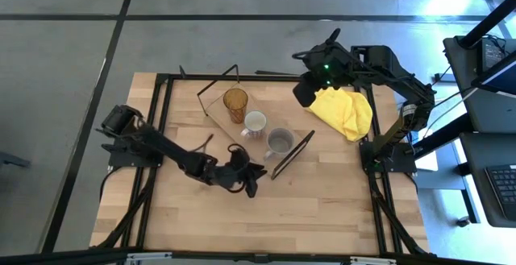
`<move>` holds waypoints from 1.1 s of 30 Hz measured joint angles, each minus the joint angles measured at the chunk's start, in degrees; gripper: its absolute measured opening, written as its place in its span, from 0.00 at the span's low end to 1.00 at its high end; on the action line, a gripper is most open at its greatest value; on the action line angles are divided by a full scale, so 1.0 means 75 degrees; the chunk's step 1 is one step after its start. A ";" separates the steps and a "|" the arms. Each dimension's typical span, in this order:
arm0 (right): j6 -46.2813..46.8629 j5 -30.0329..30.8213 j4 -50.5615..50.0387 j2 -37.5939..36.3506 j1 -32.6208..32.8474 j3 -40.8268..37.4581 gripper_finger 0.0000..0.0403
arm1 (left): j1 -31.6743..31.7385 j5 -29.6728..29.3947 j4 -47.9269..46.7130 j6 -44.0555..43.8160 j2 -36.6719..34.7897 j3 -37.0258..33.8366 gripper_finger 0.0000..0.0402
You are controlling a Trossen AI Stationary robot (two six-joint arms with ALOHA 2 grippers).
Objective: Stack small to large cups/mugs on shelf
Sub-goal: Return to Home Position
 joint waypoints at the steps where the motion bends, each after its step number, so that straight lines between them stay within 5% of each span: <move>1: -0.0097 -0.0030 0.0120 0.0000 0.0000 0.0000 0.10 | -0.0044 0.0000 0.0066 0.0245 -0.0181 0.0000 0.24; 5: -0.0828 -0.1262 0.1388 -0.0032 -0.0006 0.0000 0.10 | -0.0104 0.0298 0.0719 0.1834 -0.1400 0.0000 0.24; 10: -0.1117 -0.5075 0.3568 -0.0096 -0.0024 0.0319 0.10 | 0.0535 0.3531 0.0942 0.3082 -0.3362 0.0249 0.24; 12: -0.0617 -0.5746 0.3820 -0.0111 -0.0023 0.0600 0.10 | 0.0735 0.4128 0.0700 0.3132 -0.4060 0.0254 0.24; 16: 0.0295 -0.5846 0.4060 -0.0347 0.0152 0.0715 0.10 | 0.0842 0.3606 0.0011 0.3653 -0.5206 0.0245 0.24; 24: 0.0460 -0.6152 0.3497 -0.0536 0.0930 0.0670 0.10 | 0.0580 0.3438 -0.0167 0.2804 -0.6425 0.0233 0.24; 26: 0.0445 -0.6433 0.3559 -0.0547 0.1198 0.0670 0.10 | 0.0515 0.3800 -0.0066 0.2635 -0.6636 0.0233 0.24; 33: -0.1136 -0.7296 0.4023 -0.0551 0.2153 0.0674 0.10 | 0.0289 0.5985 -0.0554 0.4903 -0.6864 0.0233 0.24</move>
